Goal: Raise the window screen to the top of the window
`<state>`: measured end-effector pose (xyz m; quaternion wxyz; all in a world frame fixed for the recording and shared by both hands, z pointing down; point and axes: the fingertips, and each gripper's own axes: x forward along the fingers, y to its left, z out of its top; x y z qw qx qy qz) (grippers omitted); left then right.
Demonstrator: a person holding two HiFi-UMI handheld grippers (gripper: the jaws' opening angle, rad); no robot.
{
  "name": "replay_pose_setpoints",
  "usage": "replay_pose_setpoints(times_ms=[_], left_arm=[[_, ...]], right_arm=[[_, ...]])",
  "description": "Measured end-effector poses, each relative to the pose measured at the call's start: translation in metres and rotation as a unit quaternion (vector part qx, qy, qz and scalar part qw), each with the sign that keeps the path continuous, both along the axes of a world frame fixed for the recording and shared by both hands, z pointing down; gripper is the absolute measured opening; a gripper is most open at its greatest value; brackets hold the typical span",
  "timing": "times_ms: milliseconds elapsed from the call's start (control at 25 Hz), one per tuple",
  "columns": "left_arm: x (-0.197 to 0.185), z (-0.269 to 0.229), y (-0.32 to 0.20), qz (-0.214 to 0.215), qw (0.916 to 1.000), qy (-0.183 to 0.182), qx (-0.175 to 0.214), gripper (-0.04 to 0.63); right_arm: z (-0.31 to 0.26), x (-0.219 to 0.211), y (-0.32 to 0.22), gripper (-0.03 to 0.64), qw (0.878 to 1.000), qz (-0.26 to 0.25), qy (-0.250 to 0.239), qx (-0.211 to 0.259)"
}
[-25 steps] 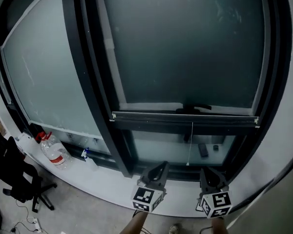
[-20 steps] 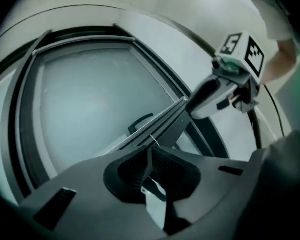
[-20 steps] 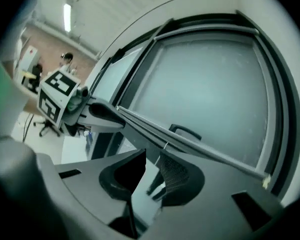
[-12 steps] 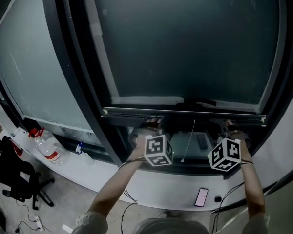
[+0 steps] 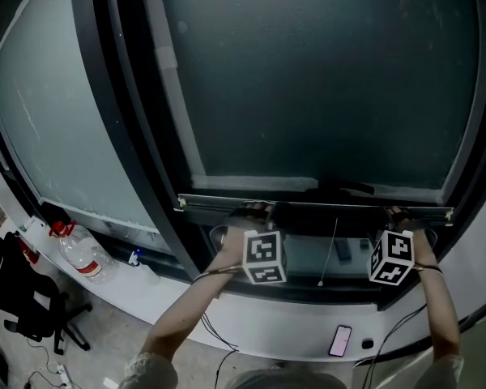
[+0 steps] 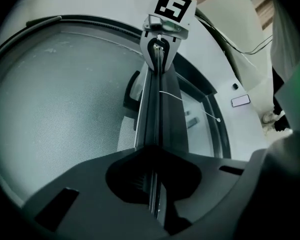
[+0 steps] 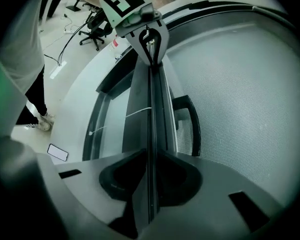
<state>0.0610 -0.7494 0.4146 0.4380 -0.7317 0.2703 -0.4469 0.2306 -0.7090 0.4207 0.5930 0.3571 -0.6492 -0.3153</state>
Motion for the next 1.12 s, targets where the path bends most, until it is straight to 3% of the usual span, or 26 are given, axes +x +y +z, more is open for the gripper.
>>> replay_pose_setpoints(times_ms=[120, 240, 360, 440, 520, 640, 800, 960, 1120], left_arm=[[-0.002, 0.0, 0.0, 0.003, 0.9998, -0.005, -0.02, 0.026], [-0.009, 0.005, 0.0, 0.0, 0.9978, -0.016, -0.064, 0.026], [-0.027, 0.018, -0.002, -0.017, 0.993, -0.053, -0.104, 0.1], [-0.033, 0.019, -0.006, -0.018, 0.9945, -0.052, -0.089, 0.093], [-0.034, 0.017, -0.006, -0.025, 0.9965, -0.03, -0.074, 0.087], [-0.036, 0.015, -0.006, -0.03, 0.9965, -0.008, -0.078, 0.087], [-0.042, 0.008, -0.009, -0.027, 0.9966, -0.009, -0.077, 0.058], [-0.042, 0.01, -0.011, -0.024, 0.9965, -0.054, -0.06, 0.046], [-0.041, 0.012, -0.01, -0.079, 0.9886, -0.128, -0.008, 0.041]], right_arm=[[0.0, -0.001, 0.0, 0.074, 1.0, 0.004, -0.007, -0.007], [-0.001, -0.001, 0.0, 0.072, 0.999, 0.005, -0.041, -0.027], [0.0, -0.002, 0.0, 0.072, 0.998, -0.002, -0.051, -0.032], [-0.001, -0.001, 0.0, 0.072, 0.998, -0.004, -0.046, -0.03], [-0.001, -0.002, 0.001, 0.072, 0.999, -0.006, -0.031, -0.028], [-0.001, -0.002, 0.001, 0.072, 0.999, -0.01, -0.015, -0.03], [-0.002, -0.002, 0.001, 0.072, 0.999, -0.011, -0.015, -0.046], [0.0, -0.002, 0.001, 0.066, 0.998, -0.004, -0.009, -0.065], [0.001, -0.004, 0.0, 0.061, 0.998, 0.023, -0.003, -0.063]])
